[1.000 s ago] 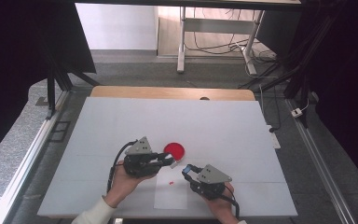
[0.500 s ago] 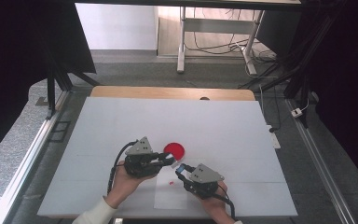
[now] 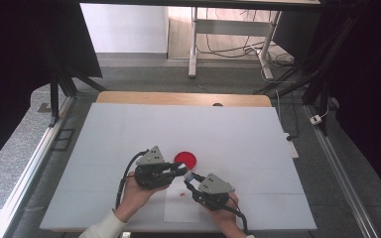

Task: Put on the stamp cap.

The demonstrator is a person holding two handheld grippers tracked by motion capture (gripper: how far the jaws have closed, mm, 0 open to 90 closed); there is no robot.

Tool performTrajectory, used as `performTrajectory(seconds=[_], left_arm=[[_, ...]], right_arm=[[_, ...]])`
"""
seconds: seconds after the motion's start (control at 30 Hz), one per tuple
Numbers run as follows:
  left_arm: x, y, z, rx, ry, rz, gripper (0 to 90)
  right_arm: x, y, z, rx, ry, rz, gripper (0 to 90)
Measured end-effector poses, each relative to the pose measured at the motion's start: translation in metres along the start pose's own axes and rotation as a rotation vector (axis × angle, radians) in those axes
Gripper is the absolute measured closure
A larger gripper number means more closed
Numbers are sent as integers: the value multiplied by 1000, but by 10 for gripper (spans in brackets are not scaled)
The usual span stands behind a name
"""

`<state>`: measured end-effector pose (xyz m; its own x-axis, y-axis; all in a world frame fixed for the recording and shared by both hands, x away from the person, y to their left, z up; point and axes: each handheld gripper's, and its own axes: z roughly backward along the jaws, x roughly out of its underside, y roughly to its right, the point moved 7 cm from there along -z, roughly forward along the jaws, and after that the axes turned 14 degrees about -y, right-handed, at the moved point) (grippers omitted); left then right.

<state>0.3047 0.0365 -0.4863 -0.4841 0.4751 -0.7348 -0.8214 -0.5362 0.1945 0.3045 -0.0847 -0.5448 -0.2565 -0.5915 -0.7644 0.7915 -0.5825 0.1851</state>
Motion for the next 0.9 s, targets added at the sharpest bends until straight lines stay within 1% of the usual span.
performTrajectory(seconds=[0.07, 0.27, 0.53, 0.73, 0.9], left_arm=[[0, -1, -1, -4, 1, 4, 759], [0, -1, -2, 6, 10, 14, 759], [0, 0, -4, 6, 8, 10, 759], [1, 0, -6, 1, 5, 11, 759], [1, 0, -7, 0, 4, 11, 759]], right_arm=[[-1, -1, 0, 2, 4, -5, 645], [-2, 0, 0, 12, 13, -14, 645], [-3, -1, 0, 13, 22, -17, 644], [-3, 0, 0, 23, 34, -34, 644], [-3, 0, 0, 25, 34, -31, 644]])
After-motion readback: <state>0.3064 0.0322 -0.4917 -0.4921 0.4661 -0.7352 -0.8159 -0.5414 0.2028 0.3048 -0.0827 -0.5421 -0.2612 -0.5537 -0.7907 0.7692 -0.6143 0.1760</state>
